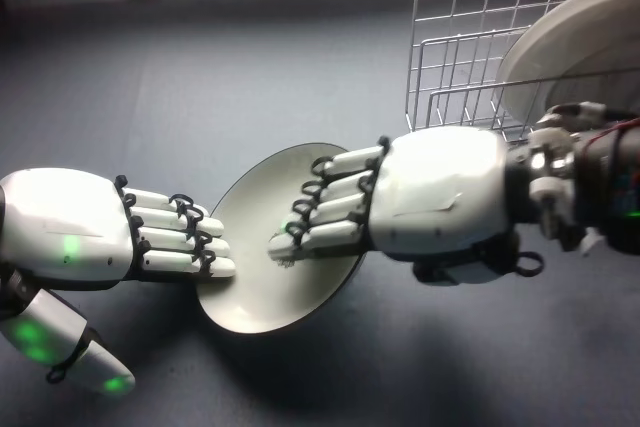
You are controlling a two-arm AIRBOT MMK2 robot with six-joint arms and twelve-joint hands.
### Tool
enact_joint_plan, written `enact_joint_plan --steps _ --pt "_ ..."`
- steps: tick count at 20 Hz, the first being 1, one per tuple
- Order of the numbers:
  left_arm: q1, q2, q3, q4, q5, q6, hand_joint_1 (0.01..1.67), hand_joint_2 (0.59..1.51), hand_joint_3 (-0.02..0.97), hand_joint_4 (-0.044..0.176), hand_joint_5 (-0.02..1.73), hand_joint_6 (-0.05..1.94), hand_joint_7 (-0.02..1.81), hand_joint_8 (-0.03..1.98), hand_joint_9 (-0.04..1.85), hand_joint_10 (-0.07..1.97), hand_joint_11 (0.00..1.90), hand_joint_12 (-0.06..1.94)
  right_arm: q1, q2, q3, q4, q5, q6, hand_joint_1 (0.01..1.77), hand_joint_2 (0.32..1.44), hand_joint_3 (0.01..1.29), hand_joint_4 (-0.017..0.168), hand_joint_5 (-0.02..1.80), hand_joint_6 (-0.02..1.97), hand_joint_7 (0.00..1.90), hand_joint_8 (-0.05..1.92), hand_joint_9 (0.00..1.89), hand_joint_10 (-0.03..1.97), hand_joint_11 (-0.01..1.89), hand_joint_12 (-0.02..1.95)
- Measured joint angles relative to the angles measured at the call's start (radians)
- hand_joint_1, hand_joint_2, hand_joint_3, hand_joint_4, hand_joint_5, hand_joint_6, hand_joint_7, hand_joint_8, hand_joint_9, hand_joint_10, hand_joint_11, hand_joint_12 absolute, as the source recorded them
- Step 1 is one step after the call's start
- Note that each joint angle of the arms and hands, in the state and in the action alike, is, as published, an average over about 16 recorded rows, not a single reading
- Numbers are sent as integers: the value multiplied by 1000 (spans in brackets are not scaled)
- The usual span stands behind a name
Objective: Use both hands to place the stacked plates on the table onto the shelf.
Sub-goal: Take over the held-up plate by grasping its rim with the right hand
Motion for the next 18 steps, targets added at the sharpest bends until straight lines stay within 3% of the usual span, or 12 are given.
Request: enact_joint_plan --steps 10,14,18 --pt "-4 -3 3 3 -1 -1 15 1120 4 -7 5 -22 -9 -15 -27 -50 29 26 1 -129 101 2 -15 -4 1500 1078 13 1 219 16 236 -7 266 13 36 989" --pt "-5 -3 4 4 -1 -2 15 1121 5 -7 6 -23 -7 -15 -27 -50 29 23 5 -148 118 6 -10 -8 1566 1077 14 2 354 17 366 -4 387 28 142 1168" --pt "-17 -1 3 13 0 -3 15 1122 5 -7 6 -23 -4 -14 -26 -50 27 20 7 -154 123 11 3 -13 1593 1055 14 2 513 146 529 96 525 204 319 1309"
